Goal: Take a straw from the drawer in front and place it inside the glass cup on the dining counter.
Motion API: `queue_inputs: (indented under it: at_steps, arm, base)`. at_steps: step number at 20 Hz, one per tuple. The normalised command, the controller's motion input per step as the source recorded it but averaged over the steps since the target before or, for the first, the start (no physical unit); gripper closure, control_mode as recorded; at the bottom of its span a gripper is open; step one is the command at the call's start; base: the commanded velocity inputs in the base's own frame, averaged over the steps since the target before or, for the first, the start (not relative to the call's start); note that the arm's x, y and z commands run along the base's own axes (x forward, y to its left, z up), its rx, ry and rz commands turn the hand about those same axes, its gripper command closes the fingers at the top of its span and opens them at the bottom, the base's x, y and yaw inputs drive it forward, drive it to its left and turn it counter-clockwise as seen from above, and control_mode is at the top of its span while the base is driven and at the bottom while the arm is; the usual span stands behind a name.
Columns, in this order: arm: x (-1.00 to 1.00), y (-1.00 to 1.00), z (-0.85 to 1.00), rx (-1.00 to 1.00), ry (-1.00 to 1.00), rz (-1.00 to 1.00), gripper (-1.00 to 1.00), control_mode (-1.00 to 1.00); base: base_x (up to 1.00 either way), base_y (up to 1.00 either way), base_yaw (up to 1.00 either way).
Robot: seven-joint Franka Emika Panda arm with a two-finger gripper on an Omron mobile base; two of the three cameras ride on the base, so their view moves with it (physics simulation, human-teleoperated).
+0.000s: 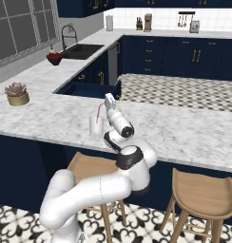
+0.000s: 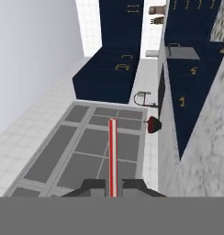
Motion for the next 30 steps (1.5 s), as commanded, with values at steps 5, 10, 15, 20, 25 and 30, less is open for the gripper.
queue_inputs:
  at_steps: [5, 10, 15, 20, 25, 30]
  arm:
    - [-0.38, -0.44, 0.00, 0.00, -0.17, 0.07, 1.00, -1.00]
    - [-0.79, -0.14, 0.02, -0.09, -0.24, 0.09, 1.00, -1.00]
    - [-0.70, 0.00, 0.01, -0.19, -0.25, 0.07, 1.00, -1.00]
    - [0.15, 0.00, 0.00, -0.13, -0.07, 0.05, 1.00, -1.00]
    - [0.63, -0.01, 0.00, -0.05, 0.00, 0.04, -1.00, -1.00]
    - [0.05, -0.43, -0.01, 0.00, 0.00, 0.04, -1.00, -1.00]
  base:
    - [0.00, 0.00, 0.00]
    - [0.00, 0.00, 0.00]
    - [0.00, 0.00, 0.00]
    - [0.00, 0.00, 0.00]
    - [0.00, 0.00, 0.00]
    - [0.00, 0.00, 0.00]
